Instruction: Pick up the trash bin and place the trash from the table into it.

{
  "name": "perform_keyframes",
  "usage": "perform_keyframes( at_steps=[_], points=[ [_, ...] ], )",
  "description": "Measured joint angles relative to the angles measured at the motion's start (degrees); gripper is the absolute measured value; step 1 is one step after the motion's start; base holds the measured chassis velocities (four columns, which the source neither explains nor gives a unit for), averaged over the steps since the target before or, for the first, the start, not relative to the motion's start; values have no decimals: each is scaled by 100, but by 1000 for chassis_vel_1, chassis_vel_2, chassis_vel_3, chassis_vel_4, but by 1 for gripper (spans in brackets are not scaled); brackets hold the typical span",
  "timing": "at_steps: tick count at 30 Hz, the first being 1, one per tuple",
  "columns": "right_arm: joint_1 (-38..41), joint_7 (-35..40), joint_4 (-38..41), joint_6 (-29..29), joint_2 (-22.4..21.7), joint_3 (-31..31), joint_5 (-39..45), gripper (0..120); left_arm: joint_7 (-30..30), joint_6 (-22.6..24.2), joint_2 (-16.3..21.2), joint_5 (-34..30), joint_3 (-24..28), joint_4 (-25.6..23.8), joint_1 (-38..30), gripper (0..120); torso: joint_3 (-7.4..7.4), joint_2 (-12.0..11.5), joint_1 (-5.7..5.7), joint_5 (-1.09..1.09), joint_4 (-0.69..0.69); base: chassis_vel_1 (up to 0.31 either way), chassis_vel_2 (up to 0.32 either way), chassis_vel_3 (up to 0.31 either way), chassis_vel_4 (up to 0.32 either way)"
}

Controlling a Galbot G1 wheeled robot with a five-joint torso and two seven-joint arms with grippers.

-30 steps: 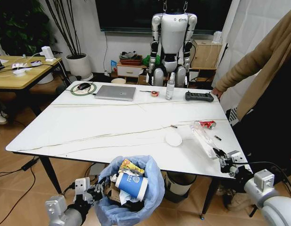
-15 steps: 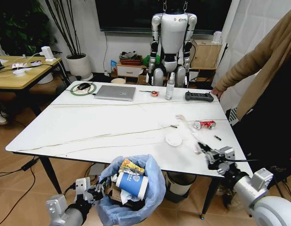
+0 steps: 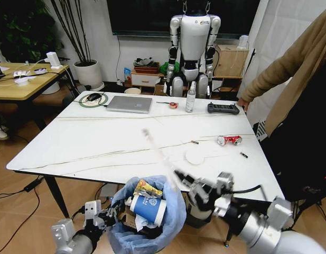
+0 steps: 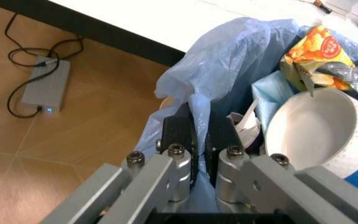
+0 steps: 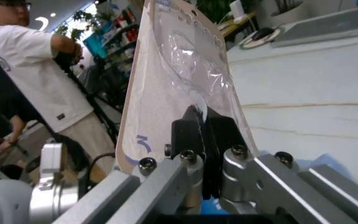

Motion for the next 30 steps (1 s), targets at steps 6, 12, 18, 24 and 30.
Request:
perform_keyframes(
  at_steps=[6,12,18,24,30],
  points=[
    [21,36,-11,32,-92,-555,249,0,-25,36,47,-43,6,-31,66,0,0,0,0,-1,0,0,0,0,0],
    [169,253,-22,5,-123,-1024,487,0,-27,43,39,-38,-30,-114,147,0,0,0,0,-1,0,0,0,0,0],
    [173,273,-111,-50,-19,-1385,210,0,-27,55,34,-24,-39,-197,175,0,0,0,0,-1,0,0,0,0,0],
    [54,286,-248,-62,23,-1569,-71,0,-27,61,32,-18,-15,-228,169,0,0,0,0,0,0,0,0,0,0],
    [-3,350,-403,-67,45,-1654,-272,0,-27,65,6,16,16,-263,179,0,0,0,0,0,0,0,0,0,0]
  ],
)
